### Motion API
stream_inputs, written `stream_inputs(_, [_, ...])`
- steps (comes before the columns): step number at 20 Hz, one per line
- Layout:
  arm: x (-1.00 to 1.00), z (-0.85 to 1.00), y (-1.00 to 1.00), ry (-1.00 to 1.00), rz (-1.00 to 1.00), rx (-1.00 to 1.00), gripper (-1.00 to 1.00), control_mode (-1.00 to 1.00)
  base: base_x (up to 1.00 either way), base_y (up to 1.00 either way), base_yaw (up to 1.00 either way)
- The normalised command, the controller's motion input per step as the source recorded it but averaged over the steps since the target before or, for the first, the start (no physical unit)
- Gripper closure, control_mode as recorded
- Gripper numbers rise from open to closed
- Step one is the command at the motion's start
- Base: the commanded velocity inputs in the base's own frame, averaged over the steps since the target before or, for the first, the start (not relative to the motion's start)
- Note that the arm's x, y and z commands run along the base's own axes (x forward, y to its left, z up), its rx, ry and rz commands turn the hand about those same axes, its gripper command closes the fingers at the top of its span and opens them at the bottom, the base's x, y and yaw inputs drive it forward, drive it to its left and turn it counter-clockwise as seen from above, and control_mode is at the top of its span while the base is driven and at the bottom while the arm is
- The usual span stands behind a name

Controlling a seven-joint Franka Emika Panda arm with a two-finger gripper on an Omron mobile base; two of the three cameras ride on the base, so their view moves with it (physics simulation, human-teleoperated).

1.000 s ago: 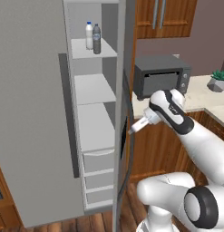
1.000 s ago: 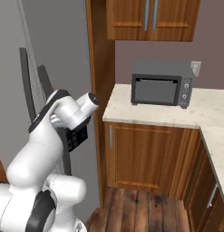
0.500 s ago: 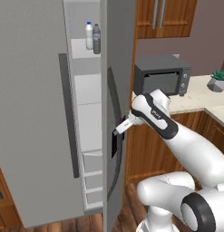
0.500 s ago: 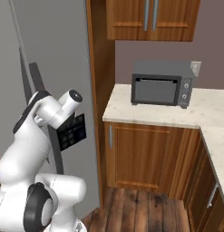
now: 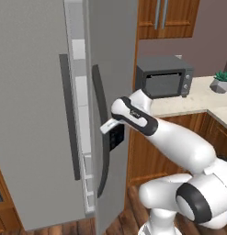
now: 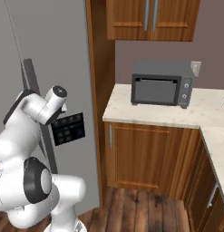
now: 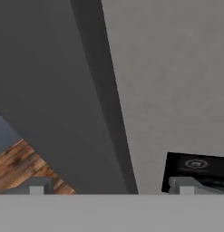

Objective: Take the bottled waters from the counter and place them in the freezer to freeze. Close the freezer door after placing the bottles.

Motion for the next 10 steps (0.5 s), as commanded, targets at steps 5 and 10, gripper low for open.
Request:
stream_inputs(5, [0.54,0.00,0.31,-0.06,-0.05,-0.07,-1.00,-1.00,0.00,0.00,0.00])
stream_inputs(10, [0.51,0.00,0.28,-0.07,-0.08,-0.08,-1.00,-1.00,0.00,0.00,0.00])
